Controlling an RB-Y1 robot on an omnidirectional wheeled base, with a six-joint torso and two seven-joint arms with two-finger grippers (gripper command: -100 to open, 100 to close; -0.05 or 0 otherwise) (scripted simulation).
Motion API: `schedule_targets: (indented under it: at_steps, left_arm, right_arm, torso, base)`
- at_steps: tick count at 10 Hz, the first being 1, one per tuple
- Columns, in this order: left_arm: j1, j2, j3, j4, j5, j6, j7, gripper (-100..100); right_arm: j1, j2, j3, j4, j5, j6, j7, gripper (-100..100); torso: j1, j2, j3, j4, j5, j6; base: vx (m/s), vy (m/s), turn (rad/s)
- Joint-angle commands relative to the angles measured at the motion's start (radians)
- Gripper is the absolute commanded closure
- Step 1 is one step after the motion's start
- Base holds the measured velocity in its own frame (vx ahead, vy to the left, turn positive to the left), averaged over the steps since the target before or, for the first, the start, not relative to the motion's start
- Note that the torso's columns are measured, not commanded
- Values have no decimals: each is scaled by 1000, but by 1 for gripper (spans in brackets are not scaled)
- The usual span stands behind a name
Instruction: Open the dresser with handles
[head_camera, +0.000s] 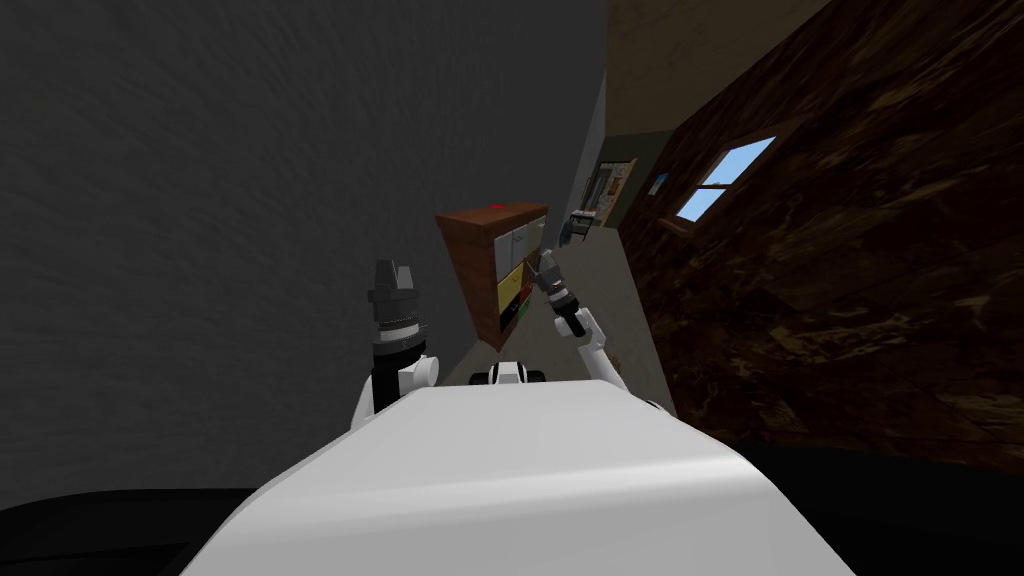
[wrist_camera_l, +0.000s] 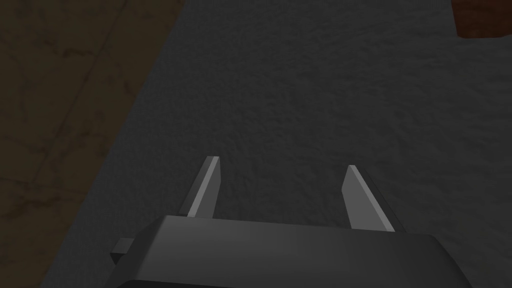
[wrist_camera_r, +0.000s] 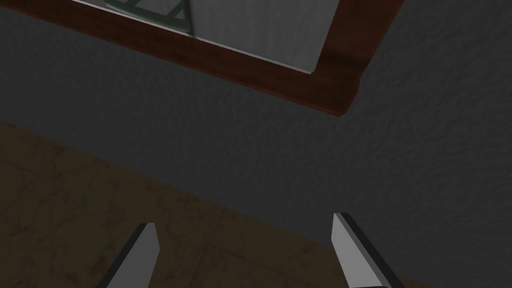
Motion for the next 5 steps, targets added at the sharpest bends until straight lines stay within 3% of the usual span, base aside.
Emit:
schedule_targets:
  at_steps: [1, 2, 3, 4, 5]
  left_arm:
    - [0, 0, 0, 0, 0, 0, 0, 0]
    - [0, 0, 0, 0, 0, 0, 0, 0]
    - [0, 0, 0, 0, 0, 0, 0, 0]
    - [0, 0, 0, 0, 0, 0, 0, 0]
    - [0, 0, 0, 0, 0, 0, 0, 0]
  right_arm:
    - [-61, -13, 6, 56, 53, -9, 69, -100]
    - [-61, -13, 6, 56, 53, -9, 72, -100]
    - [-100, -20, 11, 93, 89, -15, 113, -100]
    - [-100, -20, 11, 93, 89, -15, 116, -100]
    - [-139, -28, 17, 130, 125, -20, 157, -100]
  torso:
    - [0, 0, 0, 0, 0, 0]
    - [0, 0, 0, 0, 0, 0]
    - [0, 0, 0, 0, 0, 0]
    - [0, 0, 0, 0, 0, 0]
    - [0, 0, 0, 0, 0, 0]
  base:
    - [13, 6, -17]
    - [12, 5, -4]
    - [14, 5, -13]
    - [13, 5, -4]
    - [14, 6, -15]
